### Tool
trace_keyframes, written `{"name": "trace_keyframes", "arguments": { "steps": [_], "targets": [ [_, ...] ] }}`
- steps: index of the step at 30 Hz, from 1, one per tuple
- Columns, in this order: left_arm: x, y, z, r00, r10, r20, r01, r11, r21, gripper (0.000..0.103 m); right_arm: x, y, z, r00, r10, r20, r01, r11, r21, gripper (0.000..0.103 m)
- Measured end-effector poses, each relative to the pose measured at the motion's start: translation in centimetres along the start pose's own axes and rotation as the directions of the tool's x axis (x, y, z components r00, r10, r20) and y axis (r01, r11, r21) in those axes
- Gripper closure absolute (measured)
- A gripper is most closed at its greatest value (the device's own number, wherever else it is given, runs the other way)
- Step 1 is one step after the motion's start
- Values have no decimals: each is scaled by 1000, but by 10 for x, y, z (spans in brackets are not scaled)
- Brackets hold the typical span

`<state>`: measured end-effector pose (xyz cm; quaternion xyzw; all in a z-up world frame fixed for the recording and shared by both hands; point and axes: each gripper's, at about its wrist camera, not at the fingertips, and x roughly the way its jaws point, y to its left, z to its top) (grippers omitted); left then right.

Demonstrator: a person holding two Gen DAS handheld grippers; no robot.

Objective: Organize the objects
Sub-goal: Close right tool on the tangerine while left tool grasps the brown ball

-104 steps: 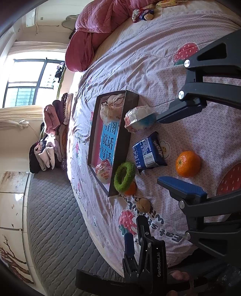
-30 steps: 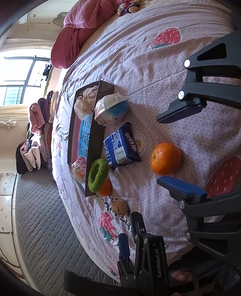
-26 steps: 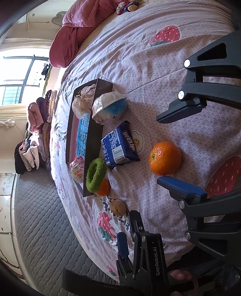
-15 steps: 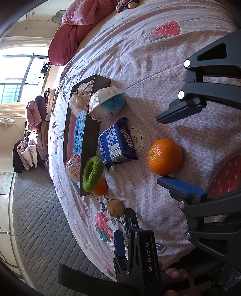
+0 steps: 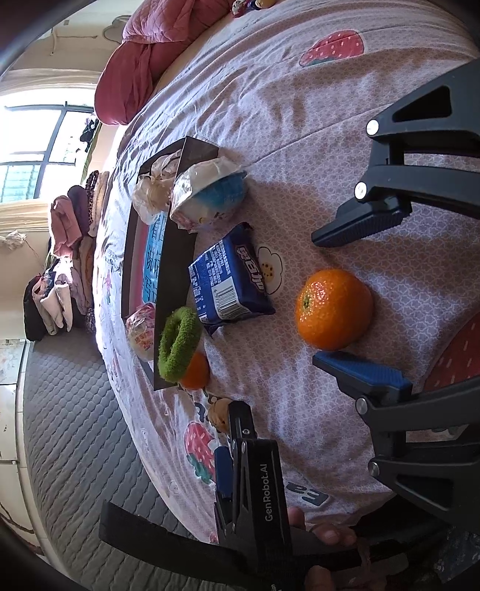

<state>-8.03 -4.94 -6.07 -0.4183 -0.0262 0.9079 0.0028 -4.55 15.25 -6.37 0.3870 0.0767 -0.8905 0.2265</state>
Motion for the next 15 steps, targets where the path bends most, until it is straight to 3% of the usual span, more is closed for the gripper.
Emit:
{"name": "trace_keyframes", "arguments": {
  "steps": [15],
  "targets": [
    [12, -4, 4, 1000, -8, 5, 8, 1000, 9, 27, 7, 1, 0, 1000, 8, 1, -8, 1000, -10, 55]
  ]
}}
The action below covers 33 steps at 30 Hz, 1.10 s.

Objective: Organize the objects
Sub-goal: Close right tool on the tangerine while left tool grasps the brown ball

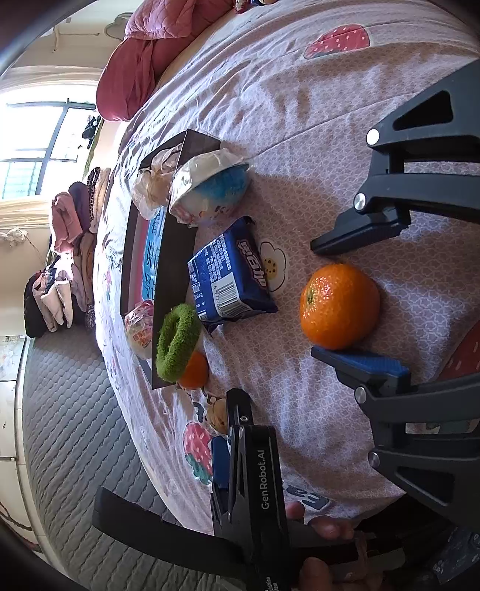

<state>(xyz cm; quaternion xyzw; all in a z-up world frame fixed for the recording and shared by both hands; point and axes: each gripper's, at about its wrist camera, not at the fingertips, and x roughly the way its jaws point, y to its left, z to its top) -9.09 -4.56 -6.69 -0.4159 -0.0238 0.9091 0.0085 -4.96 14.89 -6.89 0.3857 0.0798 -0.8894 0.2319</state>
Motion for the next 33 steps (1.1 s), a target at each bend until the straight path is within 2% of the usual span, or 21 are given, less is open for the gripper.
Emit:
{"name": "trace_keyframes", "arguments": {
  "steps": [3, 7, 17, 27, 33],
  "targets": [
    [1, -1, 1, 1000, -2, 2, 2, 1000, 5, 27, 0, 0, 0, 1000, 5, 4, -5, 1000, 0, 58],
    [2, -2, 2, 1000, -4, 6, 4, 1000, 11, 35, 1, 0, 1, 1000, 12, 10, -12, 1000, 2, 61],
    [1, -6, 1, 1000, -16, 6, 15, 999, 34, 46, 1, 1, 1, 1000, 12, 13, -12, 1000, 1, 62],
    [-3, -12, 0, 999, -31, 13, 30, 998, 60, 69, 1, 0, 0, 1000, 17, 13, -17, 1000, 6, 62],
    [-5, -14, -2, 999, -29, 15, 28, 997, 75, 69, 1, -1, 0, 1000, 18, 14, -18, 1000, 8, 62]
  ]
}}
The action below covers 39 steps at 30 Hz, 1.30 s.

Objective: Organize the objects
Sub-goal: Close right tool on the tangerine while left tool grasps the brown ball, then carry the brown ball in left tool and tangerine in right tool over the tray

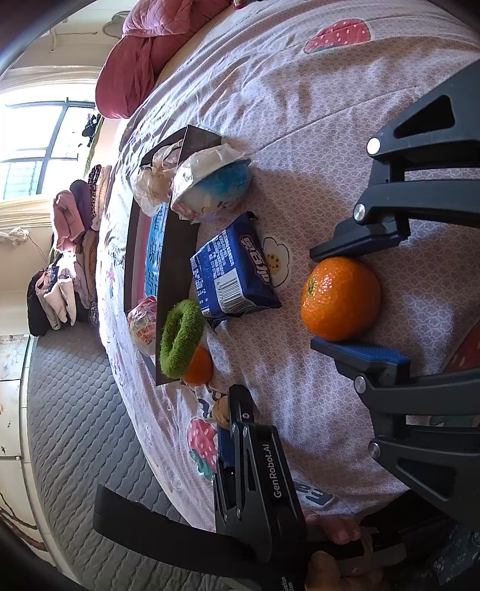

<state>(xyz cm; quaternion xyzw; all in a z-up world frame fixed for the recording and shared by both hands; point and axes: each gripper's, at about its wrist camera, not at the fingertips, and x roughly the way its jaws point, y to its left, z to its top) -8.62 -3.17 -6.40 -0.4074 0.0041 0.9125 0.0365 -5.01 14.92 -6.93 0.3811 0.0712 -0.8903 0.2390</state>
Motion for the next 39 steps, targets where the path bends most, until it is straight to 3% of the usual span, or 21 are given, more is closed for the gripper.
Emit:
{"name": "trace_keyframes", "arguments": {
  "steps": [15, 39],
  "targets": [
    [-7, 2, -3, 1000, -16, 9, 16, 1000, -15, 69, -4, -5, 1, 1000, 4, 12, -4, 1000, 25, 63],
    [-39, 0, 6, 998, 41, 51, -39, 999, -26, 69, -28, -16, 19, 995, 20, 97, -28, 997, 75, 63]
  ]
}}
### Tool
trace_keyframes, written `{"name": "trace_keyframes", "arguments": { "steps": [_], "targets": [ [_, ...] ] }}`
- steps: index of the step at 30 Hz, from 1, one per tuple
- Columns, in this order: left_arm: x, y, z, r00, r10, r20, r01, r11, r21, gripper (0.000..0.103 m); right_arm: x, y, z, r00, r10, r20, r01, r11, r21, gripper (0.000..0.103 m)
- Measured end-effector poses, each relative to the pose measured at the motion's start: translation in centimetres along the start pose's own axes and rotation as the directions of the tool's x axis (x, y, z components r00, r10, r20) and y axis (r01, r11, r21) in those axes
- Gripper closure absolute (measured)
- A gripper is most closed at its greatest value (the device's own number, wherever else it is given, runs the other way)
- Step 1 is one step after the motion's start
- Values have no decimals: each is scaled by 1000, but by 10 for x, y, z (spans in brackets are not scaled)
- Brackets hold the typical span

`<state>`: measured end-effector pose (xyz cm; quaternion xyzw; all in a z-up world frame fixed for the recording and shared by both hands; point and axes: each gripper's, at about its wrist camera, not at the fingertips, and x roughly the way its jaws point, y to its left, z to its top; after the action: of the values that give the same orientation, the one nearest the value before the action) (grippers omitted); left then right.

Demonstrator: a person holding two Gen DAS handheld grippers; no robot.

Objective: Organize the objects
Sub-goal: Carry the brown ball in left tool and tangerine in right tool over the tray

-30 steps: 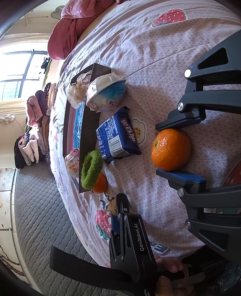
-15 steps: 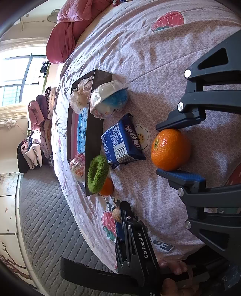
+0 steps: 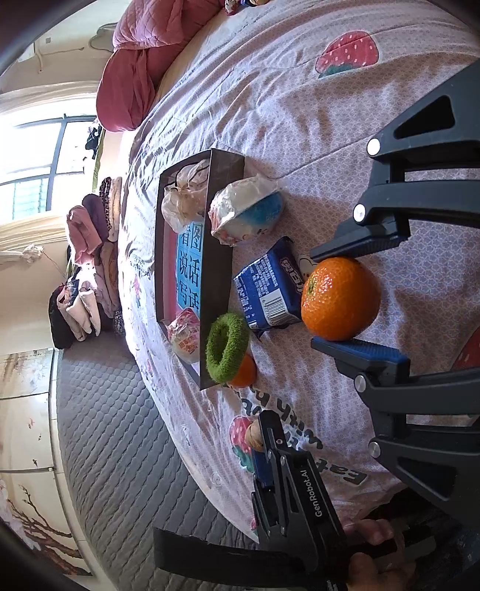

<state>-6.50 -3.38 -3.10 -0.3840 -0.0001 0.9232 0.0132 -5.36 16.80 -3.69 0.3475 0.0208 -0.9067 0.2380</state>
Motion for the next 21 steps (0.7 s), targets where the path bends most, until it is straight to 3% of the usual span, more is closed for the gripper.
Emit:
{"name": "trace_keyframes", "arguments": {
  "steps": [21],
  "targets": [
    [-4, -12, 27, 999, -22, 48, 20, 999, 28, 69, -7, -13, 32, 998, -5, 69, 5, 1000, 1, 63]
  ]
}}
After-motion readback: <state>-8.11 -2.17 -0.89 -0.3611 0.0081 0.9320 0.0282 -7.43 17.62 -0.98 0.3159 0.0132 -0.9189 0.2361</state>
